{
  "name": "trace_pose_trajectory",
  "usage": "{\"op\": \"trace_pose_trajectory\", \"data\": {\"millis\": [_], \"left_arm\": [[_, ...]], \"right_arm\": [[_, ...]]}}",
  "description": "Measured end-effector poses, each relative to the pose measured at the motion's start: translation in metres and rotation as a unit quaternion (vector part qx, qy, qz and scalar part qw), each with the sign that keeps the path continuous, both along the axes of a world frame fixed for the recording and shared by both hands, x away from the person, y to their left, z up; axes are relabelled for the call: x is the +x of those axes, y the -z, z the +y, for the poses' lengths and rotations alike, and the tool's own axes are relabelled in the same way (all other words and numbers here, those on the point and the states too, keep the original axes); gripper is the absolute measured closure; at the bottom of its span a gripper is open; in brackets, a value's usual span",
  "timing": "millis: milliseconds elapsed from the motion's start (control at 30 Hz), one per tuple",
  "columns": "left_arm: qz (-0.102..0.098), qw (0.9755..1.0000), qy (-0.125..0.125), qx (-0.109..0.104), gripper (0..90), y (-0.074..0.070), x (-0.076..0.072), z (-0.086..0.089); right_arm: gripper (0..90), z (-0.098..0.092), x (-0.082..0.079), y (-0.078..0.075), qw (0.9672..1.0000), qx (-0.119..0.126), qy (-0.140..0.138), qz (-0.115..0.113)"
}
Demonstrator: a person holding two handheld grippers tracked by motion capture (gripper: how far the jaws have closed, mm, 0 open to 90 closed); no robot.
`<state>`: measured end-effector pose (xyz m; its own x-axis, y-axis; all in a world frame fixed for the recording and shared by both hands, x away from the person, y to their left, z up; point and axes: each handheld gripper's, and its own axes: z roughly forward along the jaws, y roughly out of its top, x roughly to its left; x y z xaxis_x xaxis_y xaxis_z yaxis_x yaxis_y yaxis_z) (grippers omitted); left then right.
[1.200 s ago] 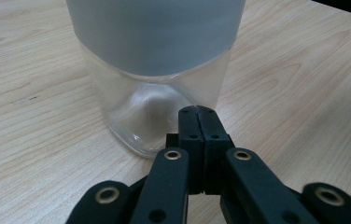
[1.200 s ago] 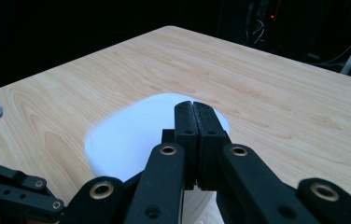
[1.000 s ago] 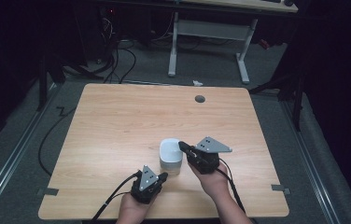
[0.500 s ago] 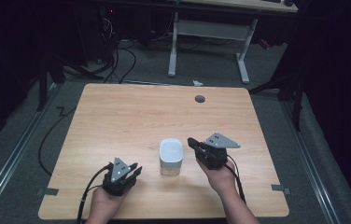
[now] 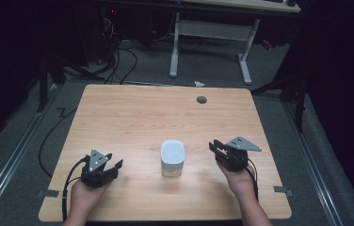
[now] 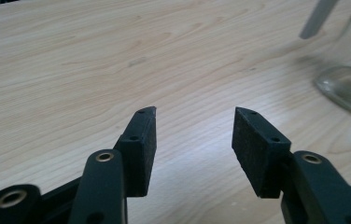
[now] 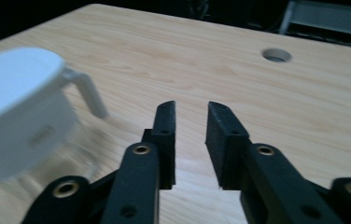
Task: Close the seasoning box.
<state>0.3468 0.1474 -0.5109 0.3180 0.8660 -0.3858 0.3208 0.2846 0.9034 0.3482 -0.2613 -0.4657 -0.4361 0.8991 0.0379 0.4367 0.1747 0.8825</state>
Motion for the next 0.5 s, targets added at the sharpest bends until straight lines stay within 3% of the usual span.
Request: {"op": "trace_pose_trajectory", "data": {"millis": [100, 133, 233, 333, 400, 433, 467, 500], "left_arm": [[0.000, 1.0000, -0.007, 0.002, 48.9, 0.003, 0.002, 0.004], [0.001, 0.9999, -0.010, 0.002, 48.7, 0.005, 0.002, 0.005], [-0.004, 0.9997, -0.022, 0.011, 47.9, 0.018, -0.006, 0.007], [-0.001, 0.9998, -0.019, 0.003, 48.1, 0.024, -0.018, 0.008], [0.000, 0.9998, -0.015, 0.010, 48.0, 0.024, -0.021, 0.008], [-0.008, 0.9996, -0.011, 0.025, 47.8, 0.025, -0.024, 0.006], [-0.009, 0.9994, -0.012, 0.032, 47.6, 0.025, -0.024, 0.006], [-0.008, 0.9995, -0.012, 0.028, 47.4, 0.025, -0.024, 0.006]], "right_arm": [[63.9, -0.012, -0.002, 0.008, 0.9998, 0.000, 0.018, 0.003], [59.0, -0.024, -0.004, 0.017, 0.9993, 0.003, 0.035, 0.011], [52.2, -0.042, -0.012, 0.031, 0.9980, 0.004, 0.059, 0.021], [44.7, -0.056, -0.033, 0.041, 0.9959, 0.024, 0.083, 0.027], [45.0, -0.062, -0.054, 0.049, 0.9940, 0.036, 0.103, 0.005], [43.1, -0.061, -0.059, 0.050, 0.9952, 0.030, 0.091, 0.019], [43.3, -0.060, -0.062, 0.050, 0.9961, 0.008, 0.085, 0.021], [43.7, -0.060, -0.065, 0.051, 0.9957, -0.007, 0.091, 0.015]]}}
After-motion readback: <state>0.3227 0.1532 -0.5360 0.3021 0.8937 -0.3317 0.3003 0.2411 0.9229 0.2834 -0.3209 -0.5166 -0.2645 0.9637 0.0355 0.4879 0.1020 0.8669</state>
